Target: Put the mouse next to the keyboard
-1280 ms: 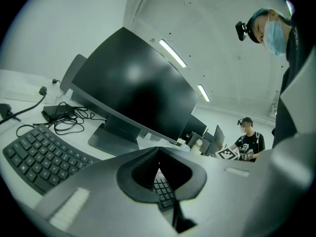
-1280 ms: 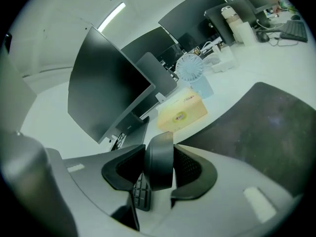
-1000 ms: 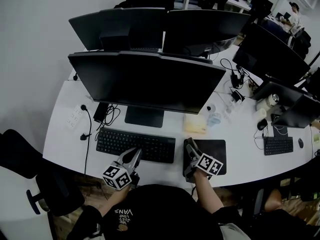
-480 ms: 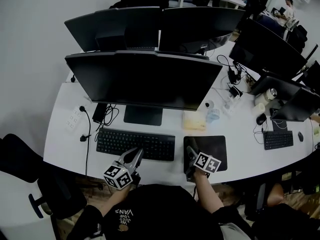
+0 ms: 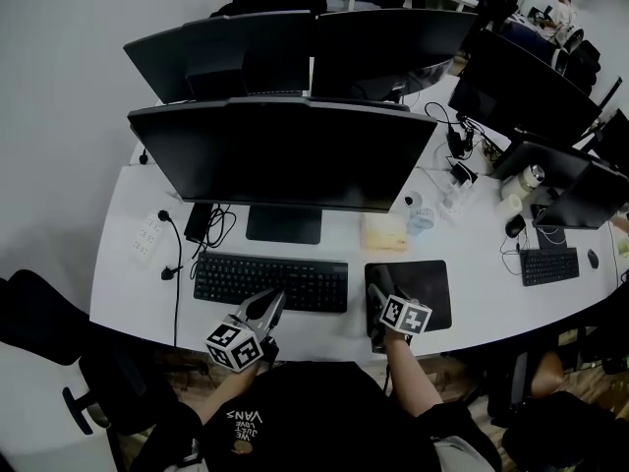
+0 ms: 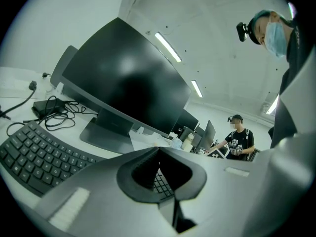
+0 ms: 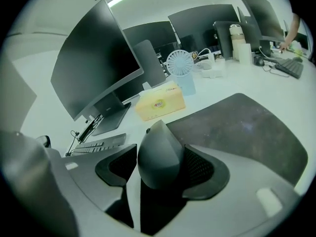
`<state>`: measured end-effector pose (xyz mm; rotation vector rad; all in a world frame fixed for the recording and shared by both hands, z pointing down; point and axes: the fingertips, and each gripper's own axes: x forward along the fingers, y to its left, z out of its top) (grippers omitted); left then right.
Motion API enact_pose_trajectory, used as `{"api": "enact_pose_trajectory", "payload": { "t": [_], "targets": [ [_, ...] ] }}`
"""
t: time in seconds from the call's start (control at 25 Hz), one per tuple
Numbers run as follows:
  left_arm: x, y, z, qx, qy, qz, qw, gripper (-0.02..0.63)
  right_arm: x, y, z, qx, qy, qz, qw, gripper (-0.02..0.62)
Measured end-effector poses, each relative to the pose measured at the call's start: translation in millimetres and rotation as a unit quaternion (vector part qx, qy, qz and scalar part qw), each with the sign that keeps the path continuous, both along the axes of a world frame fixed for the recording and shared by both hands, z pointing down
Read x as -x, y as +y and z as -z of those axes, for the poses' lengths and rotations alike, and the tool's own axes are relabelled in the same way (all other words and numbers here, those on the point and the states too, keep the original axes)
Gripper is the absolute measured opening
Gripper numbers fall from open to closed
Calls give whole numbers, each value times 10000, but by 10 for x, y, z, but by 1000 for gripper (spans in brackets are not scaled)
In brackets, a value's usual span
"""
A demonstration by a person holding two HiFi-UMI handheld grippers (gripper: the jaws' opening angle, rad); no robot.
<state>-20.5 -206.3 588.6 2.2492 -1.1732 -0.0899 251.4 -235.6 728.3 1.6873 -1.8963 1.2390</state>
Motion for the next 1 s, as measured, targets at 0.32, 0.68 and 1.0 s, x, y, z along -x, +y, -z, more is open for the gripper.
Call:
{"api": "enact_pose_trajectory", "payload": {
  "t": [0.32, 0.68, 1.0],
  "targets": [
    [143, 41, 26, -14, -83, -126, 9999, 2, 32, -5, 9, -90, 152, -88, 9998, 323],
    [234, 85, 63, -50, -94, -401, 9991, 2, -3, 82, 105, -244, 107, -494, 9984, 359],
    [273, 106, 77, -137, -36, -642, 9978, 2, 110, 218, 502, -841, 9, -736, 9937, 358]
  ]
}}
